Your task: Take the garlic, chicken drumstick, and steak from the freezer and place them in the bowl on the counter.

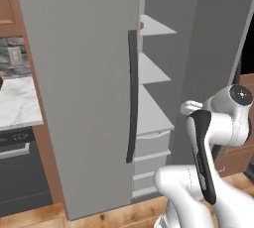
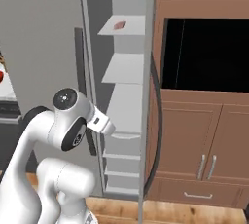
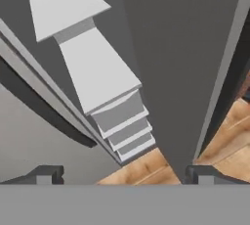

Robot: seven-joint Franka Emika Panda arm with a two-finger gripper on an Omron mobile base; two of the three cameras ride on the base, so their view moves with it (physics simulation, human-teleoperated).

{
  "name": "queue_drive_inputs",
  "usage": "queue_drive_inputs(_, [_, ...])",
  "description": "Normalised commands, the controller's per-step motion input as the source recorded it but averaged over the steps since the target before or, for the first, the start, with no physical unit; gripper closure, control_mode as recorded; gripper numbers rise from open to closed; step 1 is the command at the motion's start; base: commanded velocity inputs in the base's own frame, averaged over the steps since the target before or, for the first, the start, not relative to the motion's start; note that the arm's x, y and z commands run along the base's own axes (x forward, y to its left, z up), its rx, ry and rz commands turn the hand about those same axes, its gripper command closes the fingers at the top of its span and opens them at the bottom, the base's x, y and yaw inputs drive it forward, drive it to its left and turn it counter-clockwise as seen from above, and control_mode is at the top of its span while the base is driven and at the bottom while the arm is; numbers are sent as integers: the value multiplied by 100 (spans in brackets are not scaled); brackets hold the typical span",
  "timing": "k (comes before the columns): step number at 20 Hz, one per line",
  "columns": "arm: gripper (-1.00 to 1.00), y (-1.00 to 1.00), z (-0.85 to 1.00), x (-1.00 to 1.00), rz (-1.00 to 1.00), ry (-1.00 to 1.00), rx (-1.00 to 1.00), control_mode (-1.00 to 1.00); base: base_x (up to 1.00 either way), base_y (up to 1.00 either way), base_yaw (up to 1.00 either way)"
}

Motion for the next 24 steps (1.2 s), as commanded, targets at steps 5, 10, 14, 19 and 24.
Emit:
queue_drive_inputs(5, [-100, 0, 0, 0, 0, 0, 0, 100, 24, 5, 11])
queue_drive_inputs(10, [-100, 0, 0, 0, 0, 0, 0, 100, 76, -8, 15])
queue_drive_inputs(14, [-100, 0, 0, 0, 0, 0, 0, 100, 69, -36, 10])
queue_drive_inputs(19, [-100, 0, 0, 0, 0, 0, 0, 100, 13, -93, 8])
queue_drive_inputs(24, [-100, 0, 0, 0, 0, 0, 0, 100, 0, -16, 5])
